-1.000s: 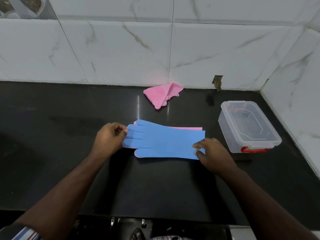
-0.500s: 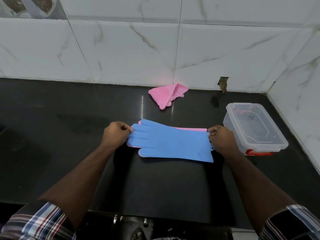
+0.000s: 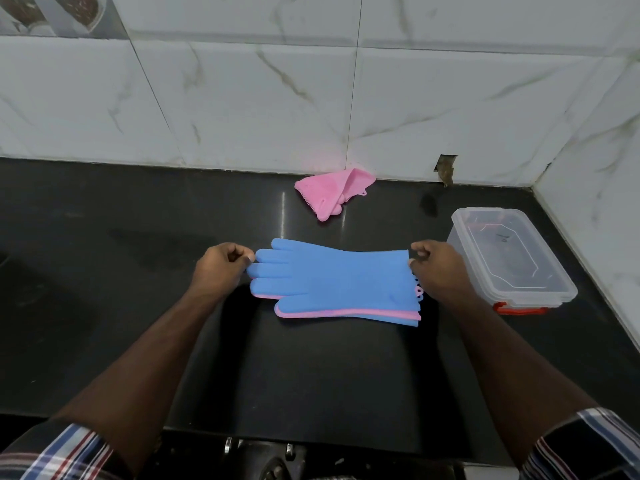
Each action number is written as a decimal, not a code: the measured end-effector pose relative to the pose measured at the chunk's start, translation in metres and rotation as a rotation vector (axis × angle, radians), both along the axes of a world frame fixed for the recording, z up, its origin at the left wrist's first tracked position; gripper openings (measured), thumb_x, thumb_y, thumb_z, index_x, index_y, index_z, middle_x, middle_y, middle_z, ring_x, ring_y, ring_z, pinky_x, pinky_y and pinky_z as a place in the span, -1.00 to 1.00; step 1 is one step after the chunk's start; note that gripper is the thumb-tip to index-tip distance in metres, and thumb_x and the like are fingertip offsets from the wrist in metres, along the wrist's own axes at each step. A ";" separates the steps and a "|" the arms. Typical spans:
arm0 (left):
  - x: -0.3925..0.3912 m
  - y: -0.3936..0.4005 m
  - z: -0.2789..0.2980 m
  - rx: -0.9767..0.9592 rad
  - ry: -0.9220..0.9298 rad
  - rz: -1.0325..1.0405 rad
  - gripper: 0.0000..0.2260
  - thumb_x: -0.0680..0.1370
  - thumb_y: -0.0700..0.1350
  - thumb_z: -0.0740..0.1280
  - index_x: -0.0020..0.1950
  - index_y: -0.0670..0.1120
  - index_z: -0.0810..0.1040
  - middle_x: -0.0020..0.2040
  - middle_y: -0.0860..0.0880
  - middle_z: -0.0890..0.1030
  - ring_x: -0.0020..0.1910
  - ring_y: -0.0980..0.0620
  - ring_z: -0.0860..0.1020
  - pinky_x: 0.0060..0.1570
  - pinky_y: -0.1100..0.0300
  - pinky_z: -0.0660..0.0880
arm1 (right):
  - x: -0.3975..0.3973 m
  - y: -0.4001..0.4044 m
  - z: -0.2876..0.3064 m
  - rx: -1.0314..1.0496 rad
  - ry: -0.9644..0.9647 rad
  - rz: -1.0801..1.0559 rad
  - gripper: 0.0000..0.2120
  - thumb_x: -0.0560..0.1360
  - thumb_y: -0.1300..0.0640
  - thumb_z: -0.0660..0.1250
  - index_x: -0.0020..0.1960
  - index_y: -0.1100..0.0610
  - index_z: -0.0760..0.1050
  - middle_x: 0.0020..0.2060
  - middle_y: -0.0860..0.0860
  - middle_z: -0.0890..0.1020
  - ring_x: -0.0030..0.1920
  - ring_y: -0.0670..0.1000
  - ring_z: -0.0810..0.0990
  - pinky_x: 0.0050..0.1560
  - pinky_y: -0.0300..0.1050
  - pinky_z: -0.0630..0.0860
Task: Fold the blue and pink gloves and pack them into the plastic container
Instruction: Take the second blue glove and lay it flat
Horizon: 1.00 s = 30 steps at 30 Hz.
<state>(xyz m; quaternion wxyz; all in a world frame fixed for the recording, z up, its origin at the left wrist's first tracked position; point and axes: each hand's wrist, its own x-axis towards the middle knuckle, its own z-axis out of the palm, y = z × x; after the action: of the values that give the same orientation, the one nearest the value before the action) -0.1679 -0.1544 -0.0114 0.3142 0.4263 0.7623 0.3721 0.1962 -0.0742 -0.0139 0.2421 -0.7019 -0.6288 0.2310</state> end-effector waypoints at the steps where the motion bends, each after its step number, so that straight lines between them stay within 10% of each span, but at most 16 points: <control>1: -0.001 0.000 -0.002 0.001 -0.012 0.001 -0.92 0.50 -0.05 0.37 -0.14 0.03 0.67 -0.17 0.06 0.72 -0.08 -0.06 0.68 0.09 -0.11 0.61 | 0.000 -0.001 -0.002 -0.035 -0.030 -0.002 -0.71 0.55 0.17 0.35 0.27 0.14 0.54 0.18 0.08 0.62 0.10 0.07 0.60 0.05 -0.13 0.52; 10: -0.003 0.001 -0.009 -0.074 -0.066 -0.007 -0.94 0.56 -0.16 0.39 -0.09 -0.10 0.64 -0.14 -0.15 0.72 -0.15 -0.07 0.67 -0.07 0.03 0.61 | 0.001 -0.016 0.000 -0.086 -0.096 0.252 -0.92 0.47 0.17 0.42 -0.04 0.11 0.65 -0.08 0.00 0.68 -0.11 -0.03 0.61 0.06 -0.11 0.54; 20: -0.006 -0.006 -0.008 -0.110 -0.293 -0.077 -0.86 0.52 -0.19 0.47 0.03 -0.22 0.63 -0.02 -0.21 0.71 -0.10 -0.07 0.65 0.10 -0.06 0.59 | -0.015 -0.044 0.006 -0.233 -0.276 0.548 -0.80 0.56 0.11 0.34 0.15 0.09 0.63 0.06 -0.05 0.64 -0.02 -0.10 0.57 0.07 -0.30 0.41; 30: 0.000 -0.001 0.000 -0.035 -0.269 -0.035 -0.89 0.55 -0.26 0.43 0.01 -0.30 0.61 -0.20 -0.17 0.65 -0.42 0.16 0.59 -0.36 0.36 0.56 | -0.012 -0.047 -0.001 -0.144 -0.424 0.618 -0.70 0.57 0.11 0.30 0.29 0.05 0.57 0.21 -0.02 0.59 0.17 -0.03 0.54 0.23 -0.19 0.41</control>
<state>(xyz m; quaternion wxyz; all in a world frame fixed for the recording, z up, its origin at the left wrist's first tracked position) -0.1680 -0.1553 -0.0114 0.4272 0.3802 0.7122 0.4070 0.1842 -0.1215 -0.0149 -0.0243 -0.5266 -0.8291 0.1862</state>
